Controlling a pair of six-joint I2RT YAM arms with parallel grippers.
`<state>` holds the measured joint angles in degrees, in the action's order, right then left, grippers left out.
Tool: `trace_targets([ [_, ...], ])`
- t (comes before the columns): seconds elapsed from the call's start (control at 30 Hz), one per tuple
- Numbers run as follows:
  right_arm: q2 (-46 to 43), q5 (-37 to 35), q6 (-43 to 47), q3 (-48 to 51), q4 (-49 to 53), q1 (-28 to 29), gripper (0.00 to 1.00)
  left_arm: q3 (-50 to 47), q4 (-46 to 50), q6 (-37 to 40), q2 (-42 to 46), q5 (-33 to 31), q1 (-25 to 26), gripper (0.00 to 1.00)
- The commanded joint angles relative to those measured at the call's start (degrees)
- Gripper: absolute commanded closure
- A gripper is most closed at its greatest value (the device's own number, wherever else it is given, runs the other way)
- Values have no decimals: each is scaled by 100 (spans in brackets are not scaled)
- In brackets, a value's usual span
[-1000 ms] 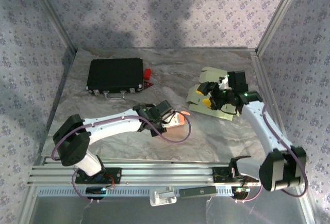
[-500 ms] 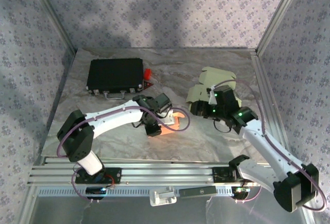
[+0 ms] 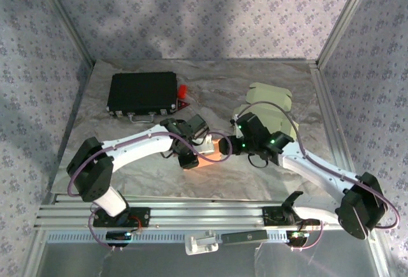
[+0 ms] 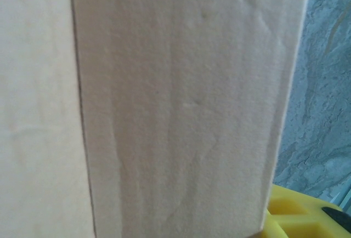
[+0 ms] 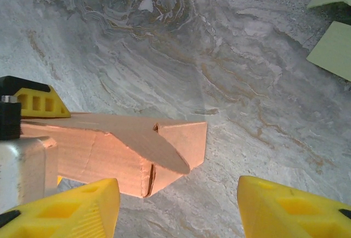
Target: Fold the paper box
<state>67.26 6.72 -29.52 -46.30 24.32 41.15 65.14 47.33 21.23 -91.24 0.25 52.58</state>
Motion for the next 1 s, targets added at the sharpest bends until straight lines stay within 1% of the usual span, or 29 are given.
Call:
trace_targets([
  [0.0,190,-233,34,-15,-183,92,40,-73,-6,91,136,151,-19,54],
  [0.27,562,-478,25,-160,-255,119,42,-78,-40,83,119,161,-19,54],
  [0.43,719,-365,-9,-203,-402,130,44,-88,-53,82,120,154,-18,54],
  [0.77,457,-376,-107,-203,-406,202,44,-73,-88,65,106,149,-19,54],
  [0.87,629,-381,-98,-202,-386,212,44,-57,-93,57,104,134,-19,54],
  [0.97,842,-473,-113,-177,-351,210,48,-48,-113,3,170,98,-16,53],
])
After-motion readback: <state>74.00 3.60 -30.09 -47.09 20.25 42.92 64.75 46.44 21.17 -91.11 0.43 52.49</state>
